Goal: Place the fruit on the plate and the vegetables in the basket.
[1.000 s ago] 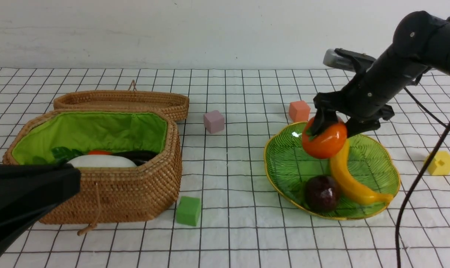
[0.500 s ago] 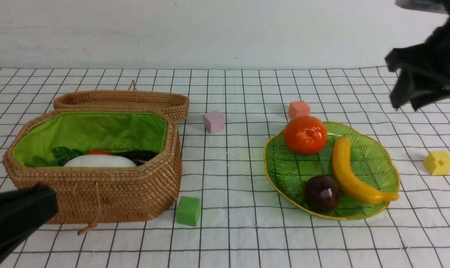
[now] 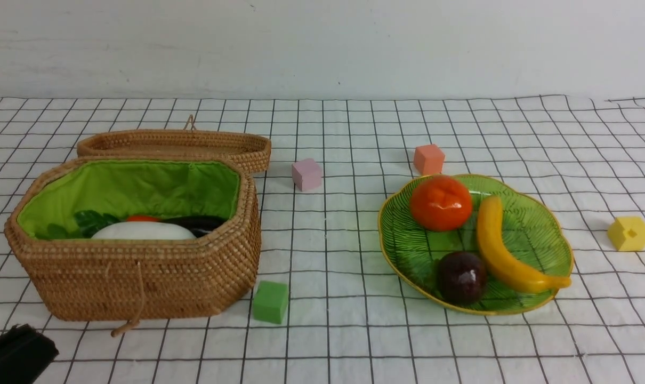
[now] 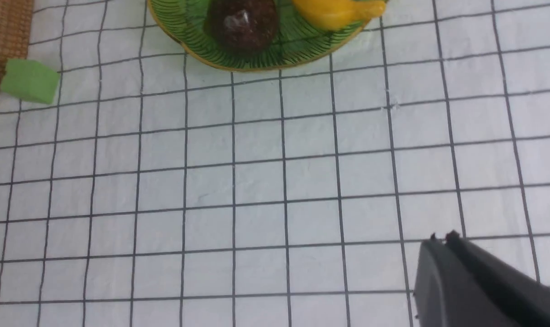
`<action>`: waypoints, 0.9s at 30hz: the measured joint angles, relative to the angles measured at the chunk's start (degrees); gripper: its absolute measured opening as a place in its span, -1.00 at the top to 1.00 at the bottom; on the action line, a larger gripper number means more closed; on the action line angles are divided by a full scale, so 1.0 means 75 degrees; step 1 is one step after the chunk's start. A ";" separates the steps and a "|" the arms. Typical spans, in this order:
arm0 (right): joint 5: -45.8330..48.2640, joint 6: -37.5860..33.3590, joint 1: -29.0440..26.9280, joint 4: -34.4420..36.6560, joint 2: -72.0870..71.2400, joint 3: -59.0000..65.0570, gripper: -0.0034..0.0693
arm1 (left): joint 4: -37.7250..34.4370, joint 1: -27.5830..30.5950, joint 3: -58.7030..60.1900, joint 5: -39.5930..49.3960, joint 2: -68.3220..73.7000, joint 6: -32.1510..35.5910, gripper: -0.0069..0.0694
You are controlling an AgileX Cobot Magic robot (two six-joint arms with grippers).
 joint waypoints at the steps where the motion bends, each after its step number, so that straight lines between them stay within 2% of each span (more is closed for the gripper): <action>1: -0.0196 0.0192 0.0000 -0.0025 -0.0705 0.0355 0.88 | 0.0000 0.0000 0.0017 0.0158 0.0000 0.0000 0.85; 10: -0.1805 0.0940 0.0000 -0.0429 -0.4084 0.1958 0.84 | 0.0000 0.0000 0.0043 0.0737 0.0000 0.0000 0.85; 24: -0.1150 0.1119 -0.0006 -0.0651 -0.4233 0.2149 0.77 | 0.0000 0.0000 0.0047 0.0804 0.0000 0.0000 0.85; 27: -0.1495 0.1076 -0.0006 -0.0852 -0.4242 0.2252 0.85 | 0.0000 0.0000 0.0047 0.0827 0.0000 0.0000 0.85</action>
